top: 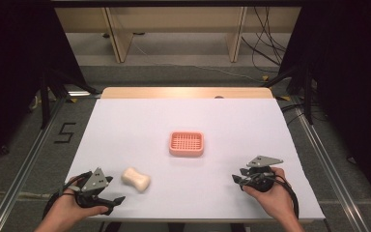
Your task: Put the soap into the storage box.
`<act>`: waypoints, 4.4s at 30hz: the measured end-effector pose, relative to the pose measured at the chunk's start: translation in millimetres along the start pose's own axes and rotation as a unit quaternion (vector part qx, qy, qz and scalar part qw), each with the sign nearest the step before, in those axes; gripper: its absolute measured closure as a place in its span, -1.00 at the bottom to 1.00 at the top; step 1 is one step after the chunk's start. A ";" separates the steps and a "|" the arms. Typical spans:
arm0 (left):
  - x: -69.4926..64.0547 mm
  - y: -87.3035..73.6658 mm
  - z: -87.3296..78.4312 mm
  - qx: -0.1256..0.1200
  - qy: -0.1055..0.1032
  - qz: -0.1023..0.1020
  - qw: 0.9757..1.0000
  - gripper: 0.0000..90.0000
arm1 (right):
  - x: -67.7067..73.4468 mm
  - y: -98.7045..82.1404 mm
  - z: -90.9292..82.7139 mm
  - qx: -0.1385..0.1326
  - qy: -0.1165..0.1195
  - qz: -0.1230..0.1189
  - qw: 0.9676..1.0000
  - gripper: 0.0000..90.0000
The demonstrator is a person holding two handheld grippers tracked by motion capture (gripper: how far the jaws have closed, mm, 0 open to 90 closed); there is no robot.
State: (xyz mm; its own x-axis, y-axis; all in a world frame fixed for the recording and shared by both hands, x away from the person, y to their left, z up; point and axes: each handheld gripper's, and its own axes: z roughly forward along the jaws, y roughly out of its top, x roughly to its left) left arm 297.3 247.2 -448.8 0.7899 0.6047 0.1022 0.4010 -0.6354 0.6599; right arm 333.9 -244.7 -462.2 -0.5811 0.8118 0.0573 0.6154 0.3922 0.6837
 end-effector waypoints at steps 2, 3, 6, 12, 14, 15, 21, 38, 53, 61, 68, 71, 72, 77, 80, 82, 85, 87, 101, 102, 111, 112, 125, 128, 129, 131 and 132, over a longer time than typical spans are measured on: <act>2.9 5.2 0.0 0.012 -0.006 0.007 1.000 -0.54 | 0.3 0.9 -0.4 0.004 0.001 0.003 1.000 0.29; 5.1 9.0 0.4 0.019 -0.005 0.018 1.000 -0.54 | 0.2 1.1 -0.2 0.005 0.001 0.002 1.000 0.29; 8.9 17.8 2.1 0.031 -0.024 0.029 0.999 -0.55 | 0.3 1.4 -0.3 0.006 0.001 0.002 1.000 0.29; 16.0 38.4 6.6 0.060 -0.049 0.094 0.993 -0.56 | 0.9 2.1 -1.4 0.006 0.000 0.011 1.000 0.29; 16.7 43.9 8.9 0.055 -0.052 0.108 0.991 -0.55 | 0.5 2.1 -1.6 0.007 -0.001 0.009 1.000 0.29; 16.7 43.9 8.9 0.055 -0.052 0.108 0.991 -0.55 | 0.2 2.0 -1.6 0.007 -0.001 0.008 1.000 0.29; 18.0 56.9 17.7 0.074 -0.064 0.169 0.981 -0.55 | -0.2 2.4 -0.6 0.006 0.001 0.009 1.000 0.29; 24.8 75.4 55.0 0.129 -0.129 0.229 0.956 -0.50 | -0.1 2.9 0.5 0.008 0.003 0.007 1.000 0.29; 33.0 77.3 71.6 0.185 -0.142 0.266 0.935 -0.50 | -0.4 2.8 1.4 0.009 0.006 0.007 1.000 0.29; 33.6 80.5 80.1 0.198 -0.148 0.274 0.930 -0.48 | -0.4 2.8 1.8 0.010 0.006 0.006 1.000 0.29; 33.6 79.3 86.7 0.208 -0.153 0.273 0.927 -0.39 | -0.5 2.6 2.1 0.010 0.006 0.006 1.000 0.29; 34.0 78.8 88.6 0.211 -0.151 0.278 0.925 -0.32 | -0.6 2.6 2.0 0.010 0.006 0.007 1.000 0.29; 33.4 77.9 89.1 0.216 -0.152 0.273 0.925 -0.26 | -1.7 2.2 3.0 0.007 0.004 -0.002 1.000 0.29; 32.2 78.9 89.1 0.225 -0.152 0.268 0.924 -0.14 | -0.7 2.6 2.8 0.011 0.006 0.006 1.000 0.29; 30.6 79.4 89.4 0.232 -0.156 0.260 0.924 -0.03 | -0.6 2.6 2.7 0.011 0.007 0.008 1.000 0.29; 29.9 80.0 89.7 0.238 -0.156 0.254 0.924 -0.01 | -0.6 2.6 2.9 0.009 0.007 0.009 1.000 0.29; 28.9 80.2 90.0 0.243 -0.161 0.244 0.925 0.02 | -0.8 2.6 3.1 0.012 0.007 0.008 1.000 0.29; 29.2 80.9 90.5 0.242 -0.160 0.246 0.925 0.02 | -0.8 2.6 3.1 0.012 0.007 0.007 1.000 0.29; 26.4 82.3 93.0 0.260 -0.159 0.219 0.927 0.08 | -1.2 2.5 3.1 0.012 0.008 0.009 1.000 0.29; 26.6 82.7 93.0 0.257 -0.156 0.223 0.927 0.08 | -1.4 2.5 3.2 0.010 0.008 0.006 1.000 0.28; 28.7 80.2 90.7 0.237 -0.167 0.200 0.936 0.09 | -0.6 2.7 2.5 0.013 0.007 0.009 1.000 0.29; 29.9 79.8 90.3 0.232 -0.165 0.199 0.938 0.09 | -0.7 2.7 2.7 0.013 0.007 0.009 1.000 0.28; 34.7 84.6 82.0 0.193 -0.149 0.175 0.954 0.09 | -0.5 2.4 3.4 0.007 0.003 0.000 1.000 0.28; 35.7 86.3 80.0 0.187 -0.144 0.178 0.955 0.10 | -1.2 2.6 4.1 0.003 0.003 -0.006 1.000 0.28; 35.7 86.3 80.0 0.187 -0.144 0.178 0.955 0.09 | -1.0 2.4 4.5 0.000 0.003 -0.004 1.000 0.28; 37.1 87.5 79.4 0.184 -0.140 0.178 0.956 0.10 | -1.0 2.5 4.9 0.000 0.003 -0.003 1.000 0.28; 38.9 89.1 79.0 0.181 -0.138 0.178 0.957 0.09 | -1.3 2.6 4.7 0.002 0.004 -0.003 1.000 0.28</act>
State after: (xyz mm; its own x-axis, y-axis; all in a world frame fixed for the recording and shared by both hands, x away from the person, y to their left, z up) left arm 400.4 176.2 -444.8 0.9787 0.2015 0.0397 0.1794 -0.9326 0.3130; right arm 338.7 -242.7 -463.9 -0.5889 0.8061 0.0589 0.6137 0.3985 0.6816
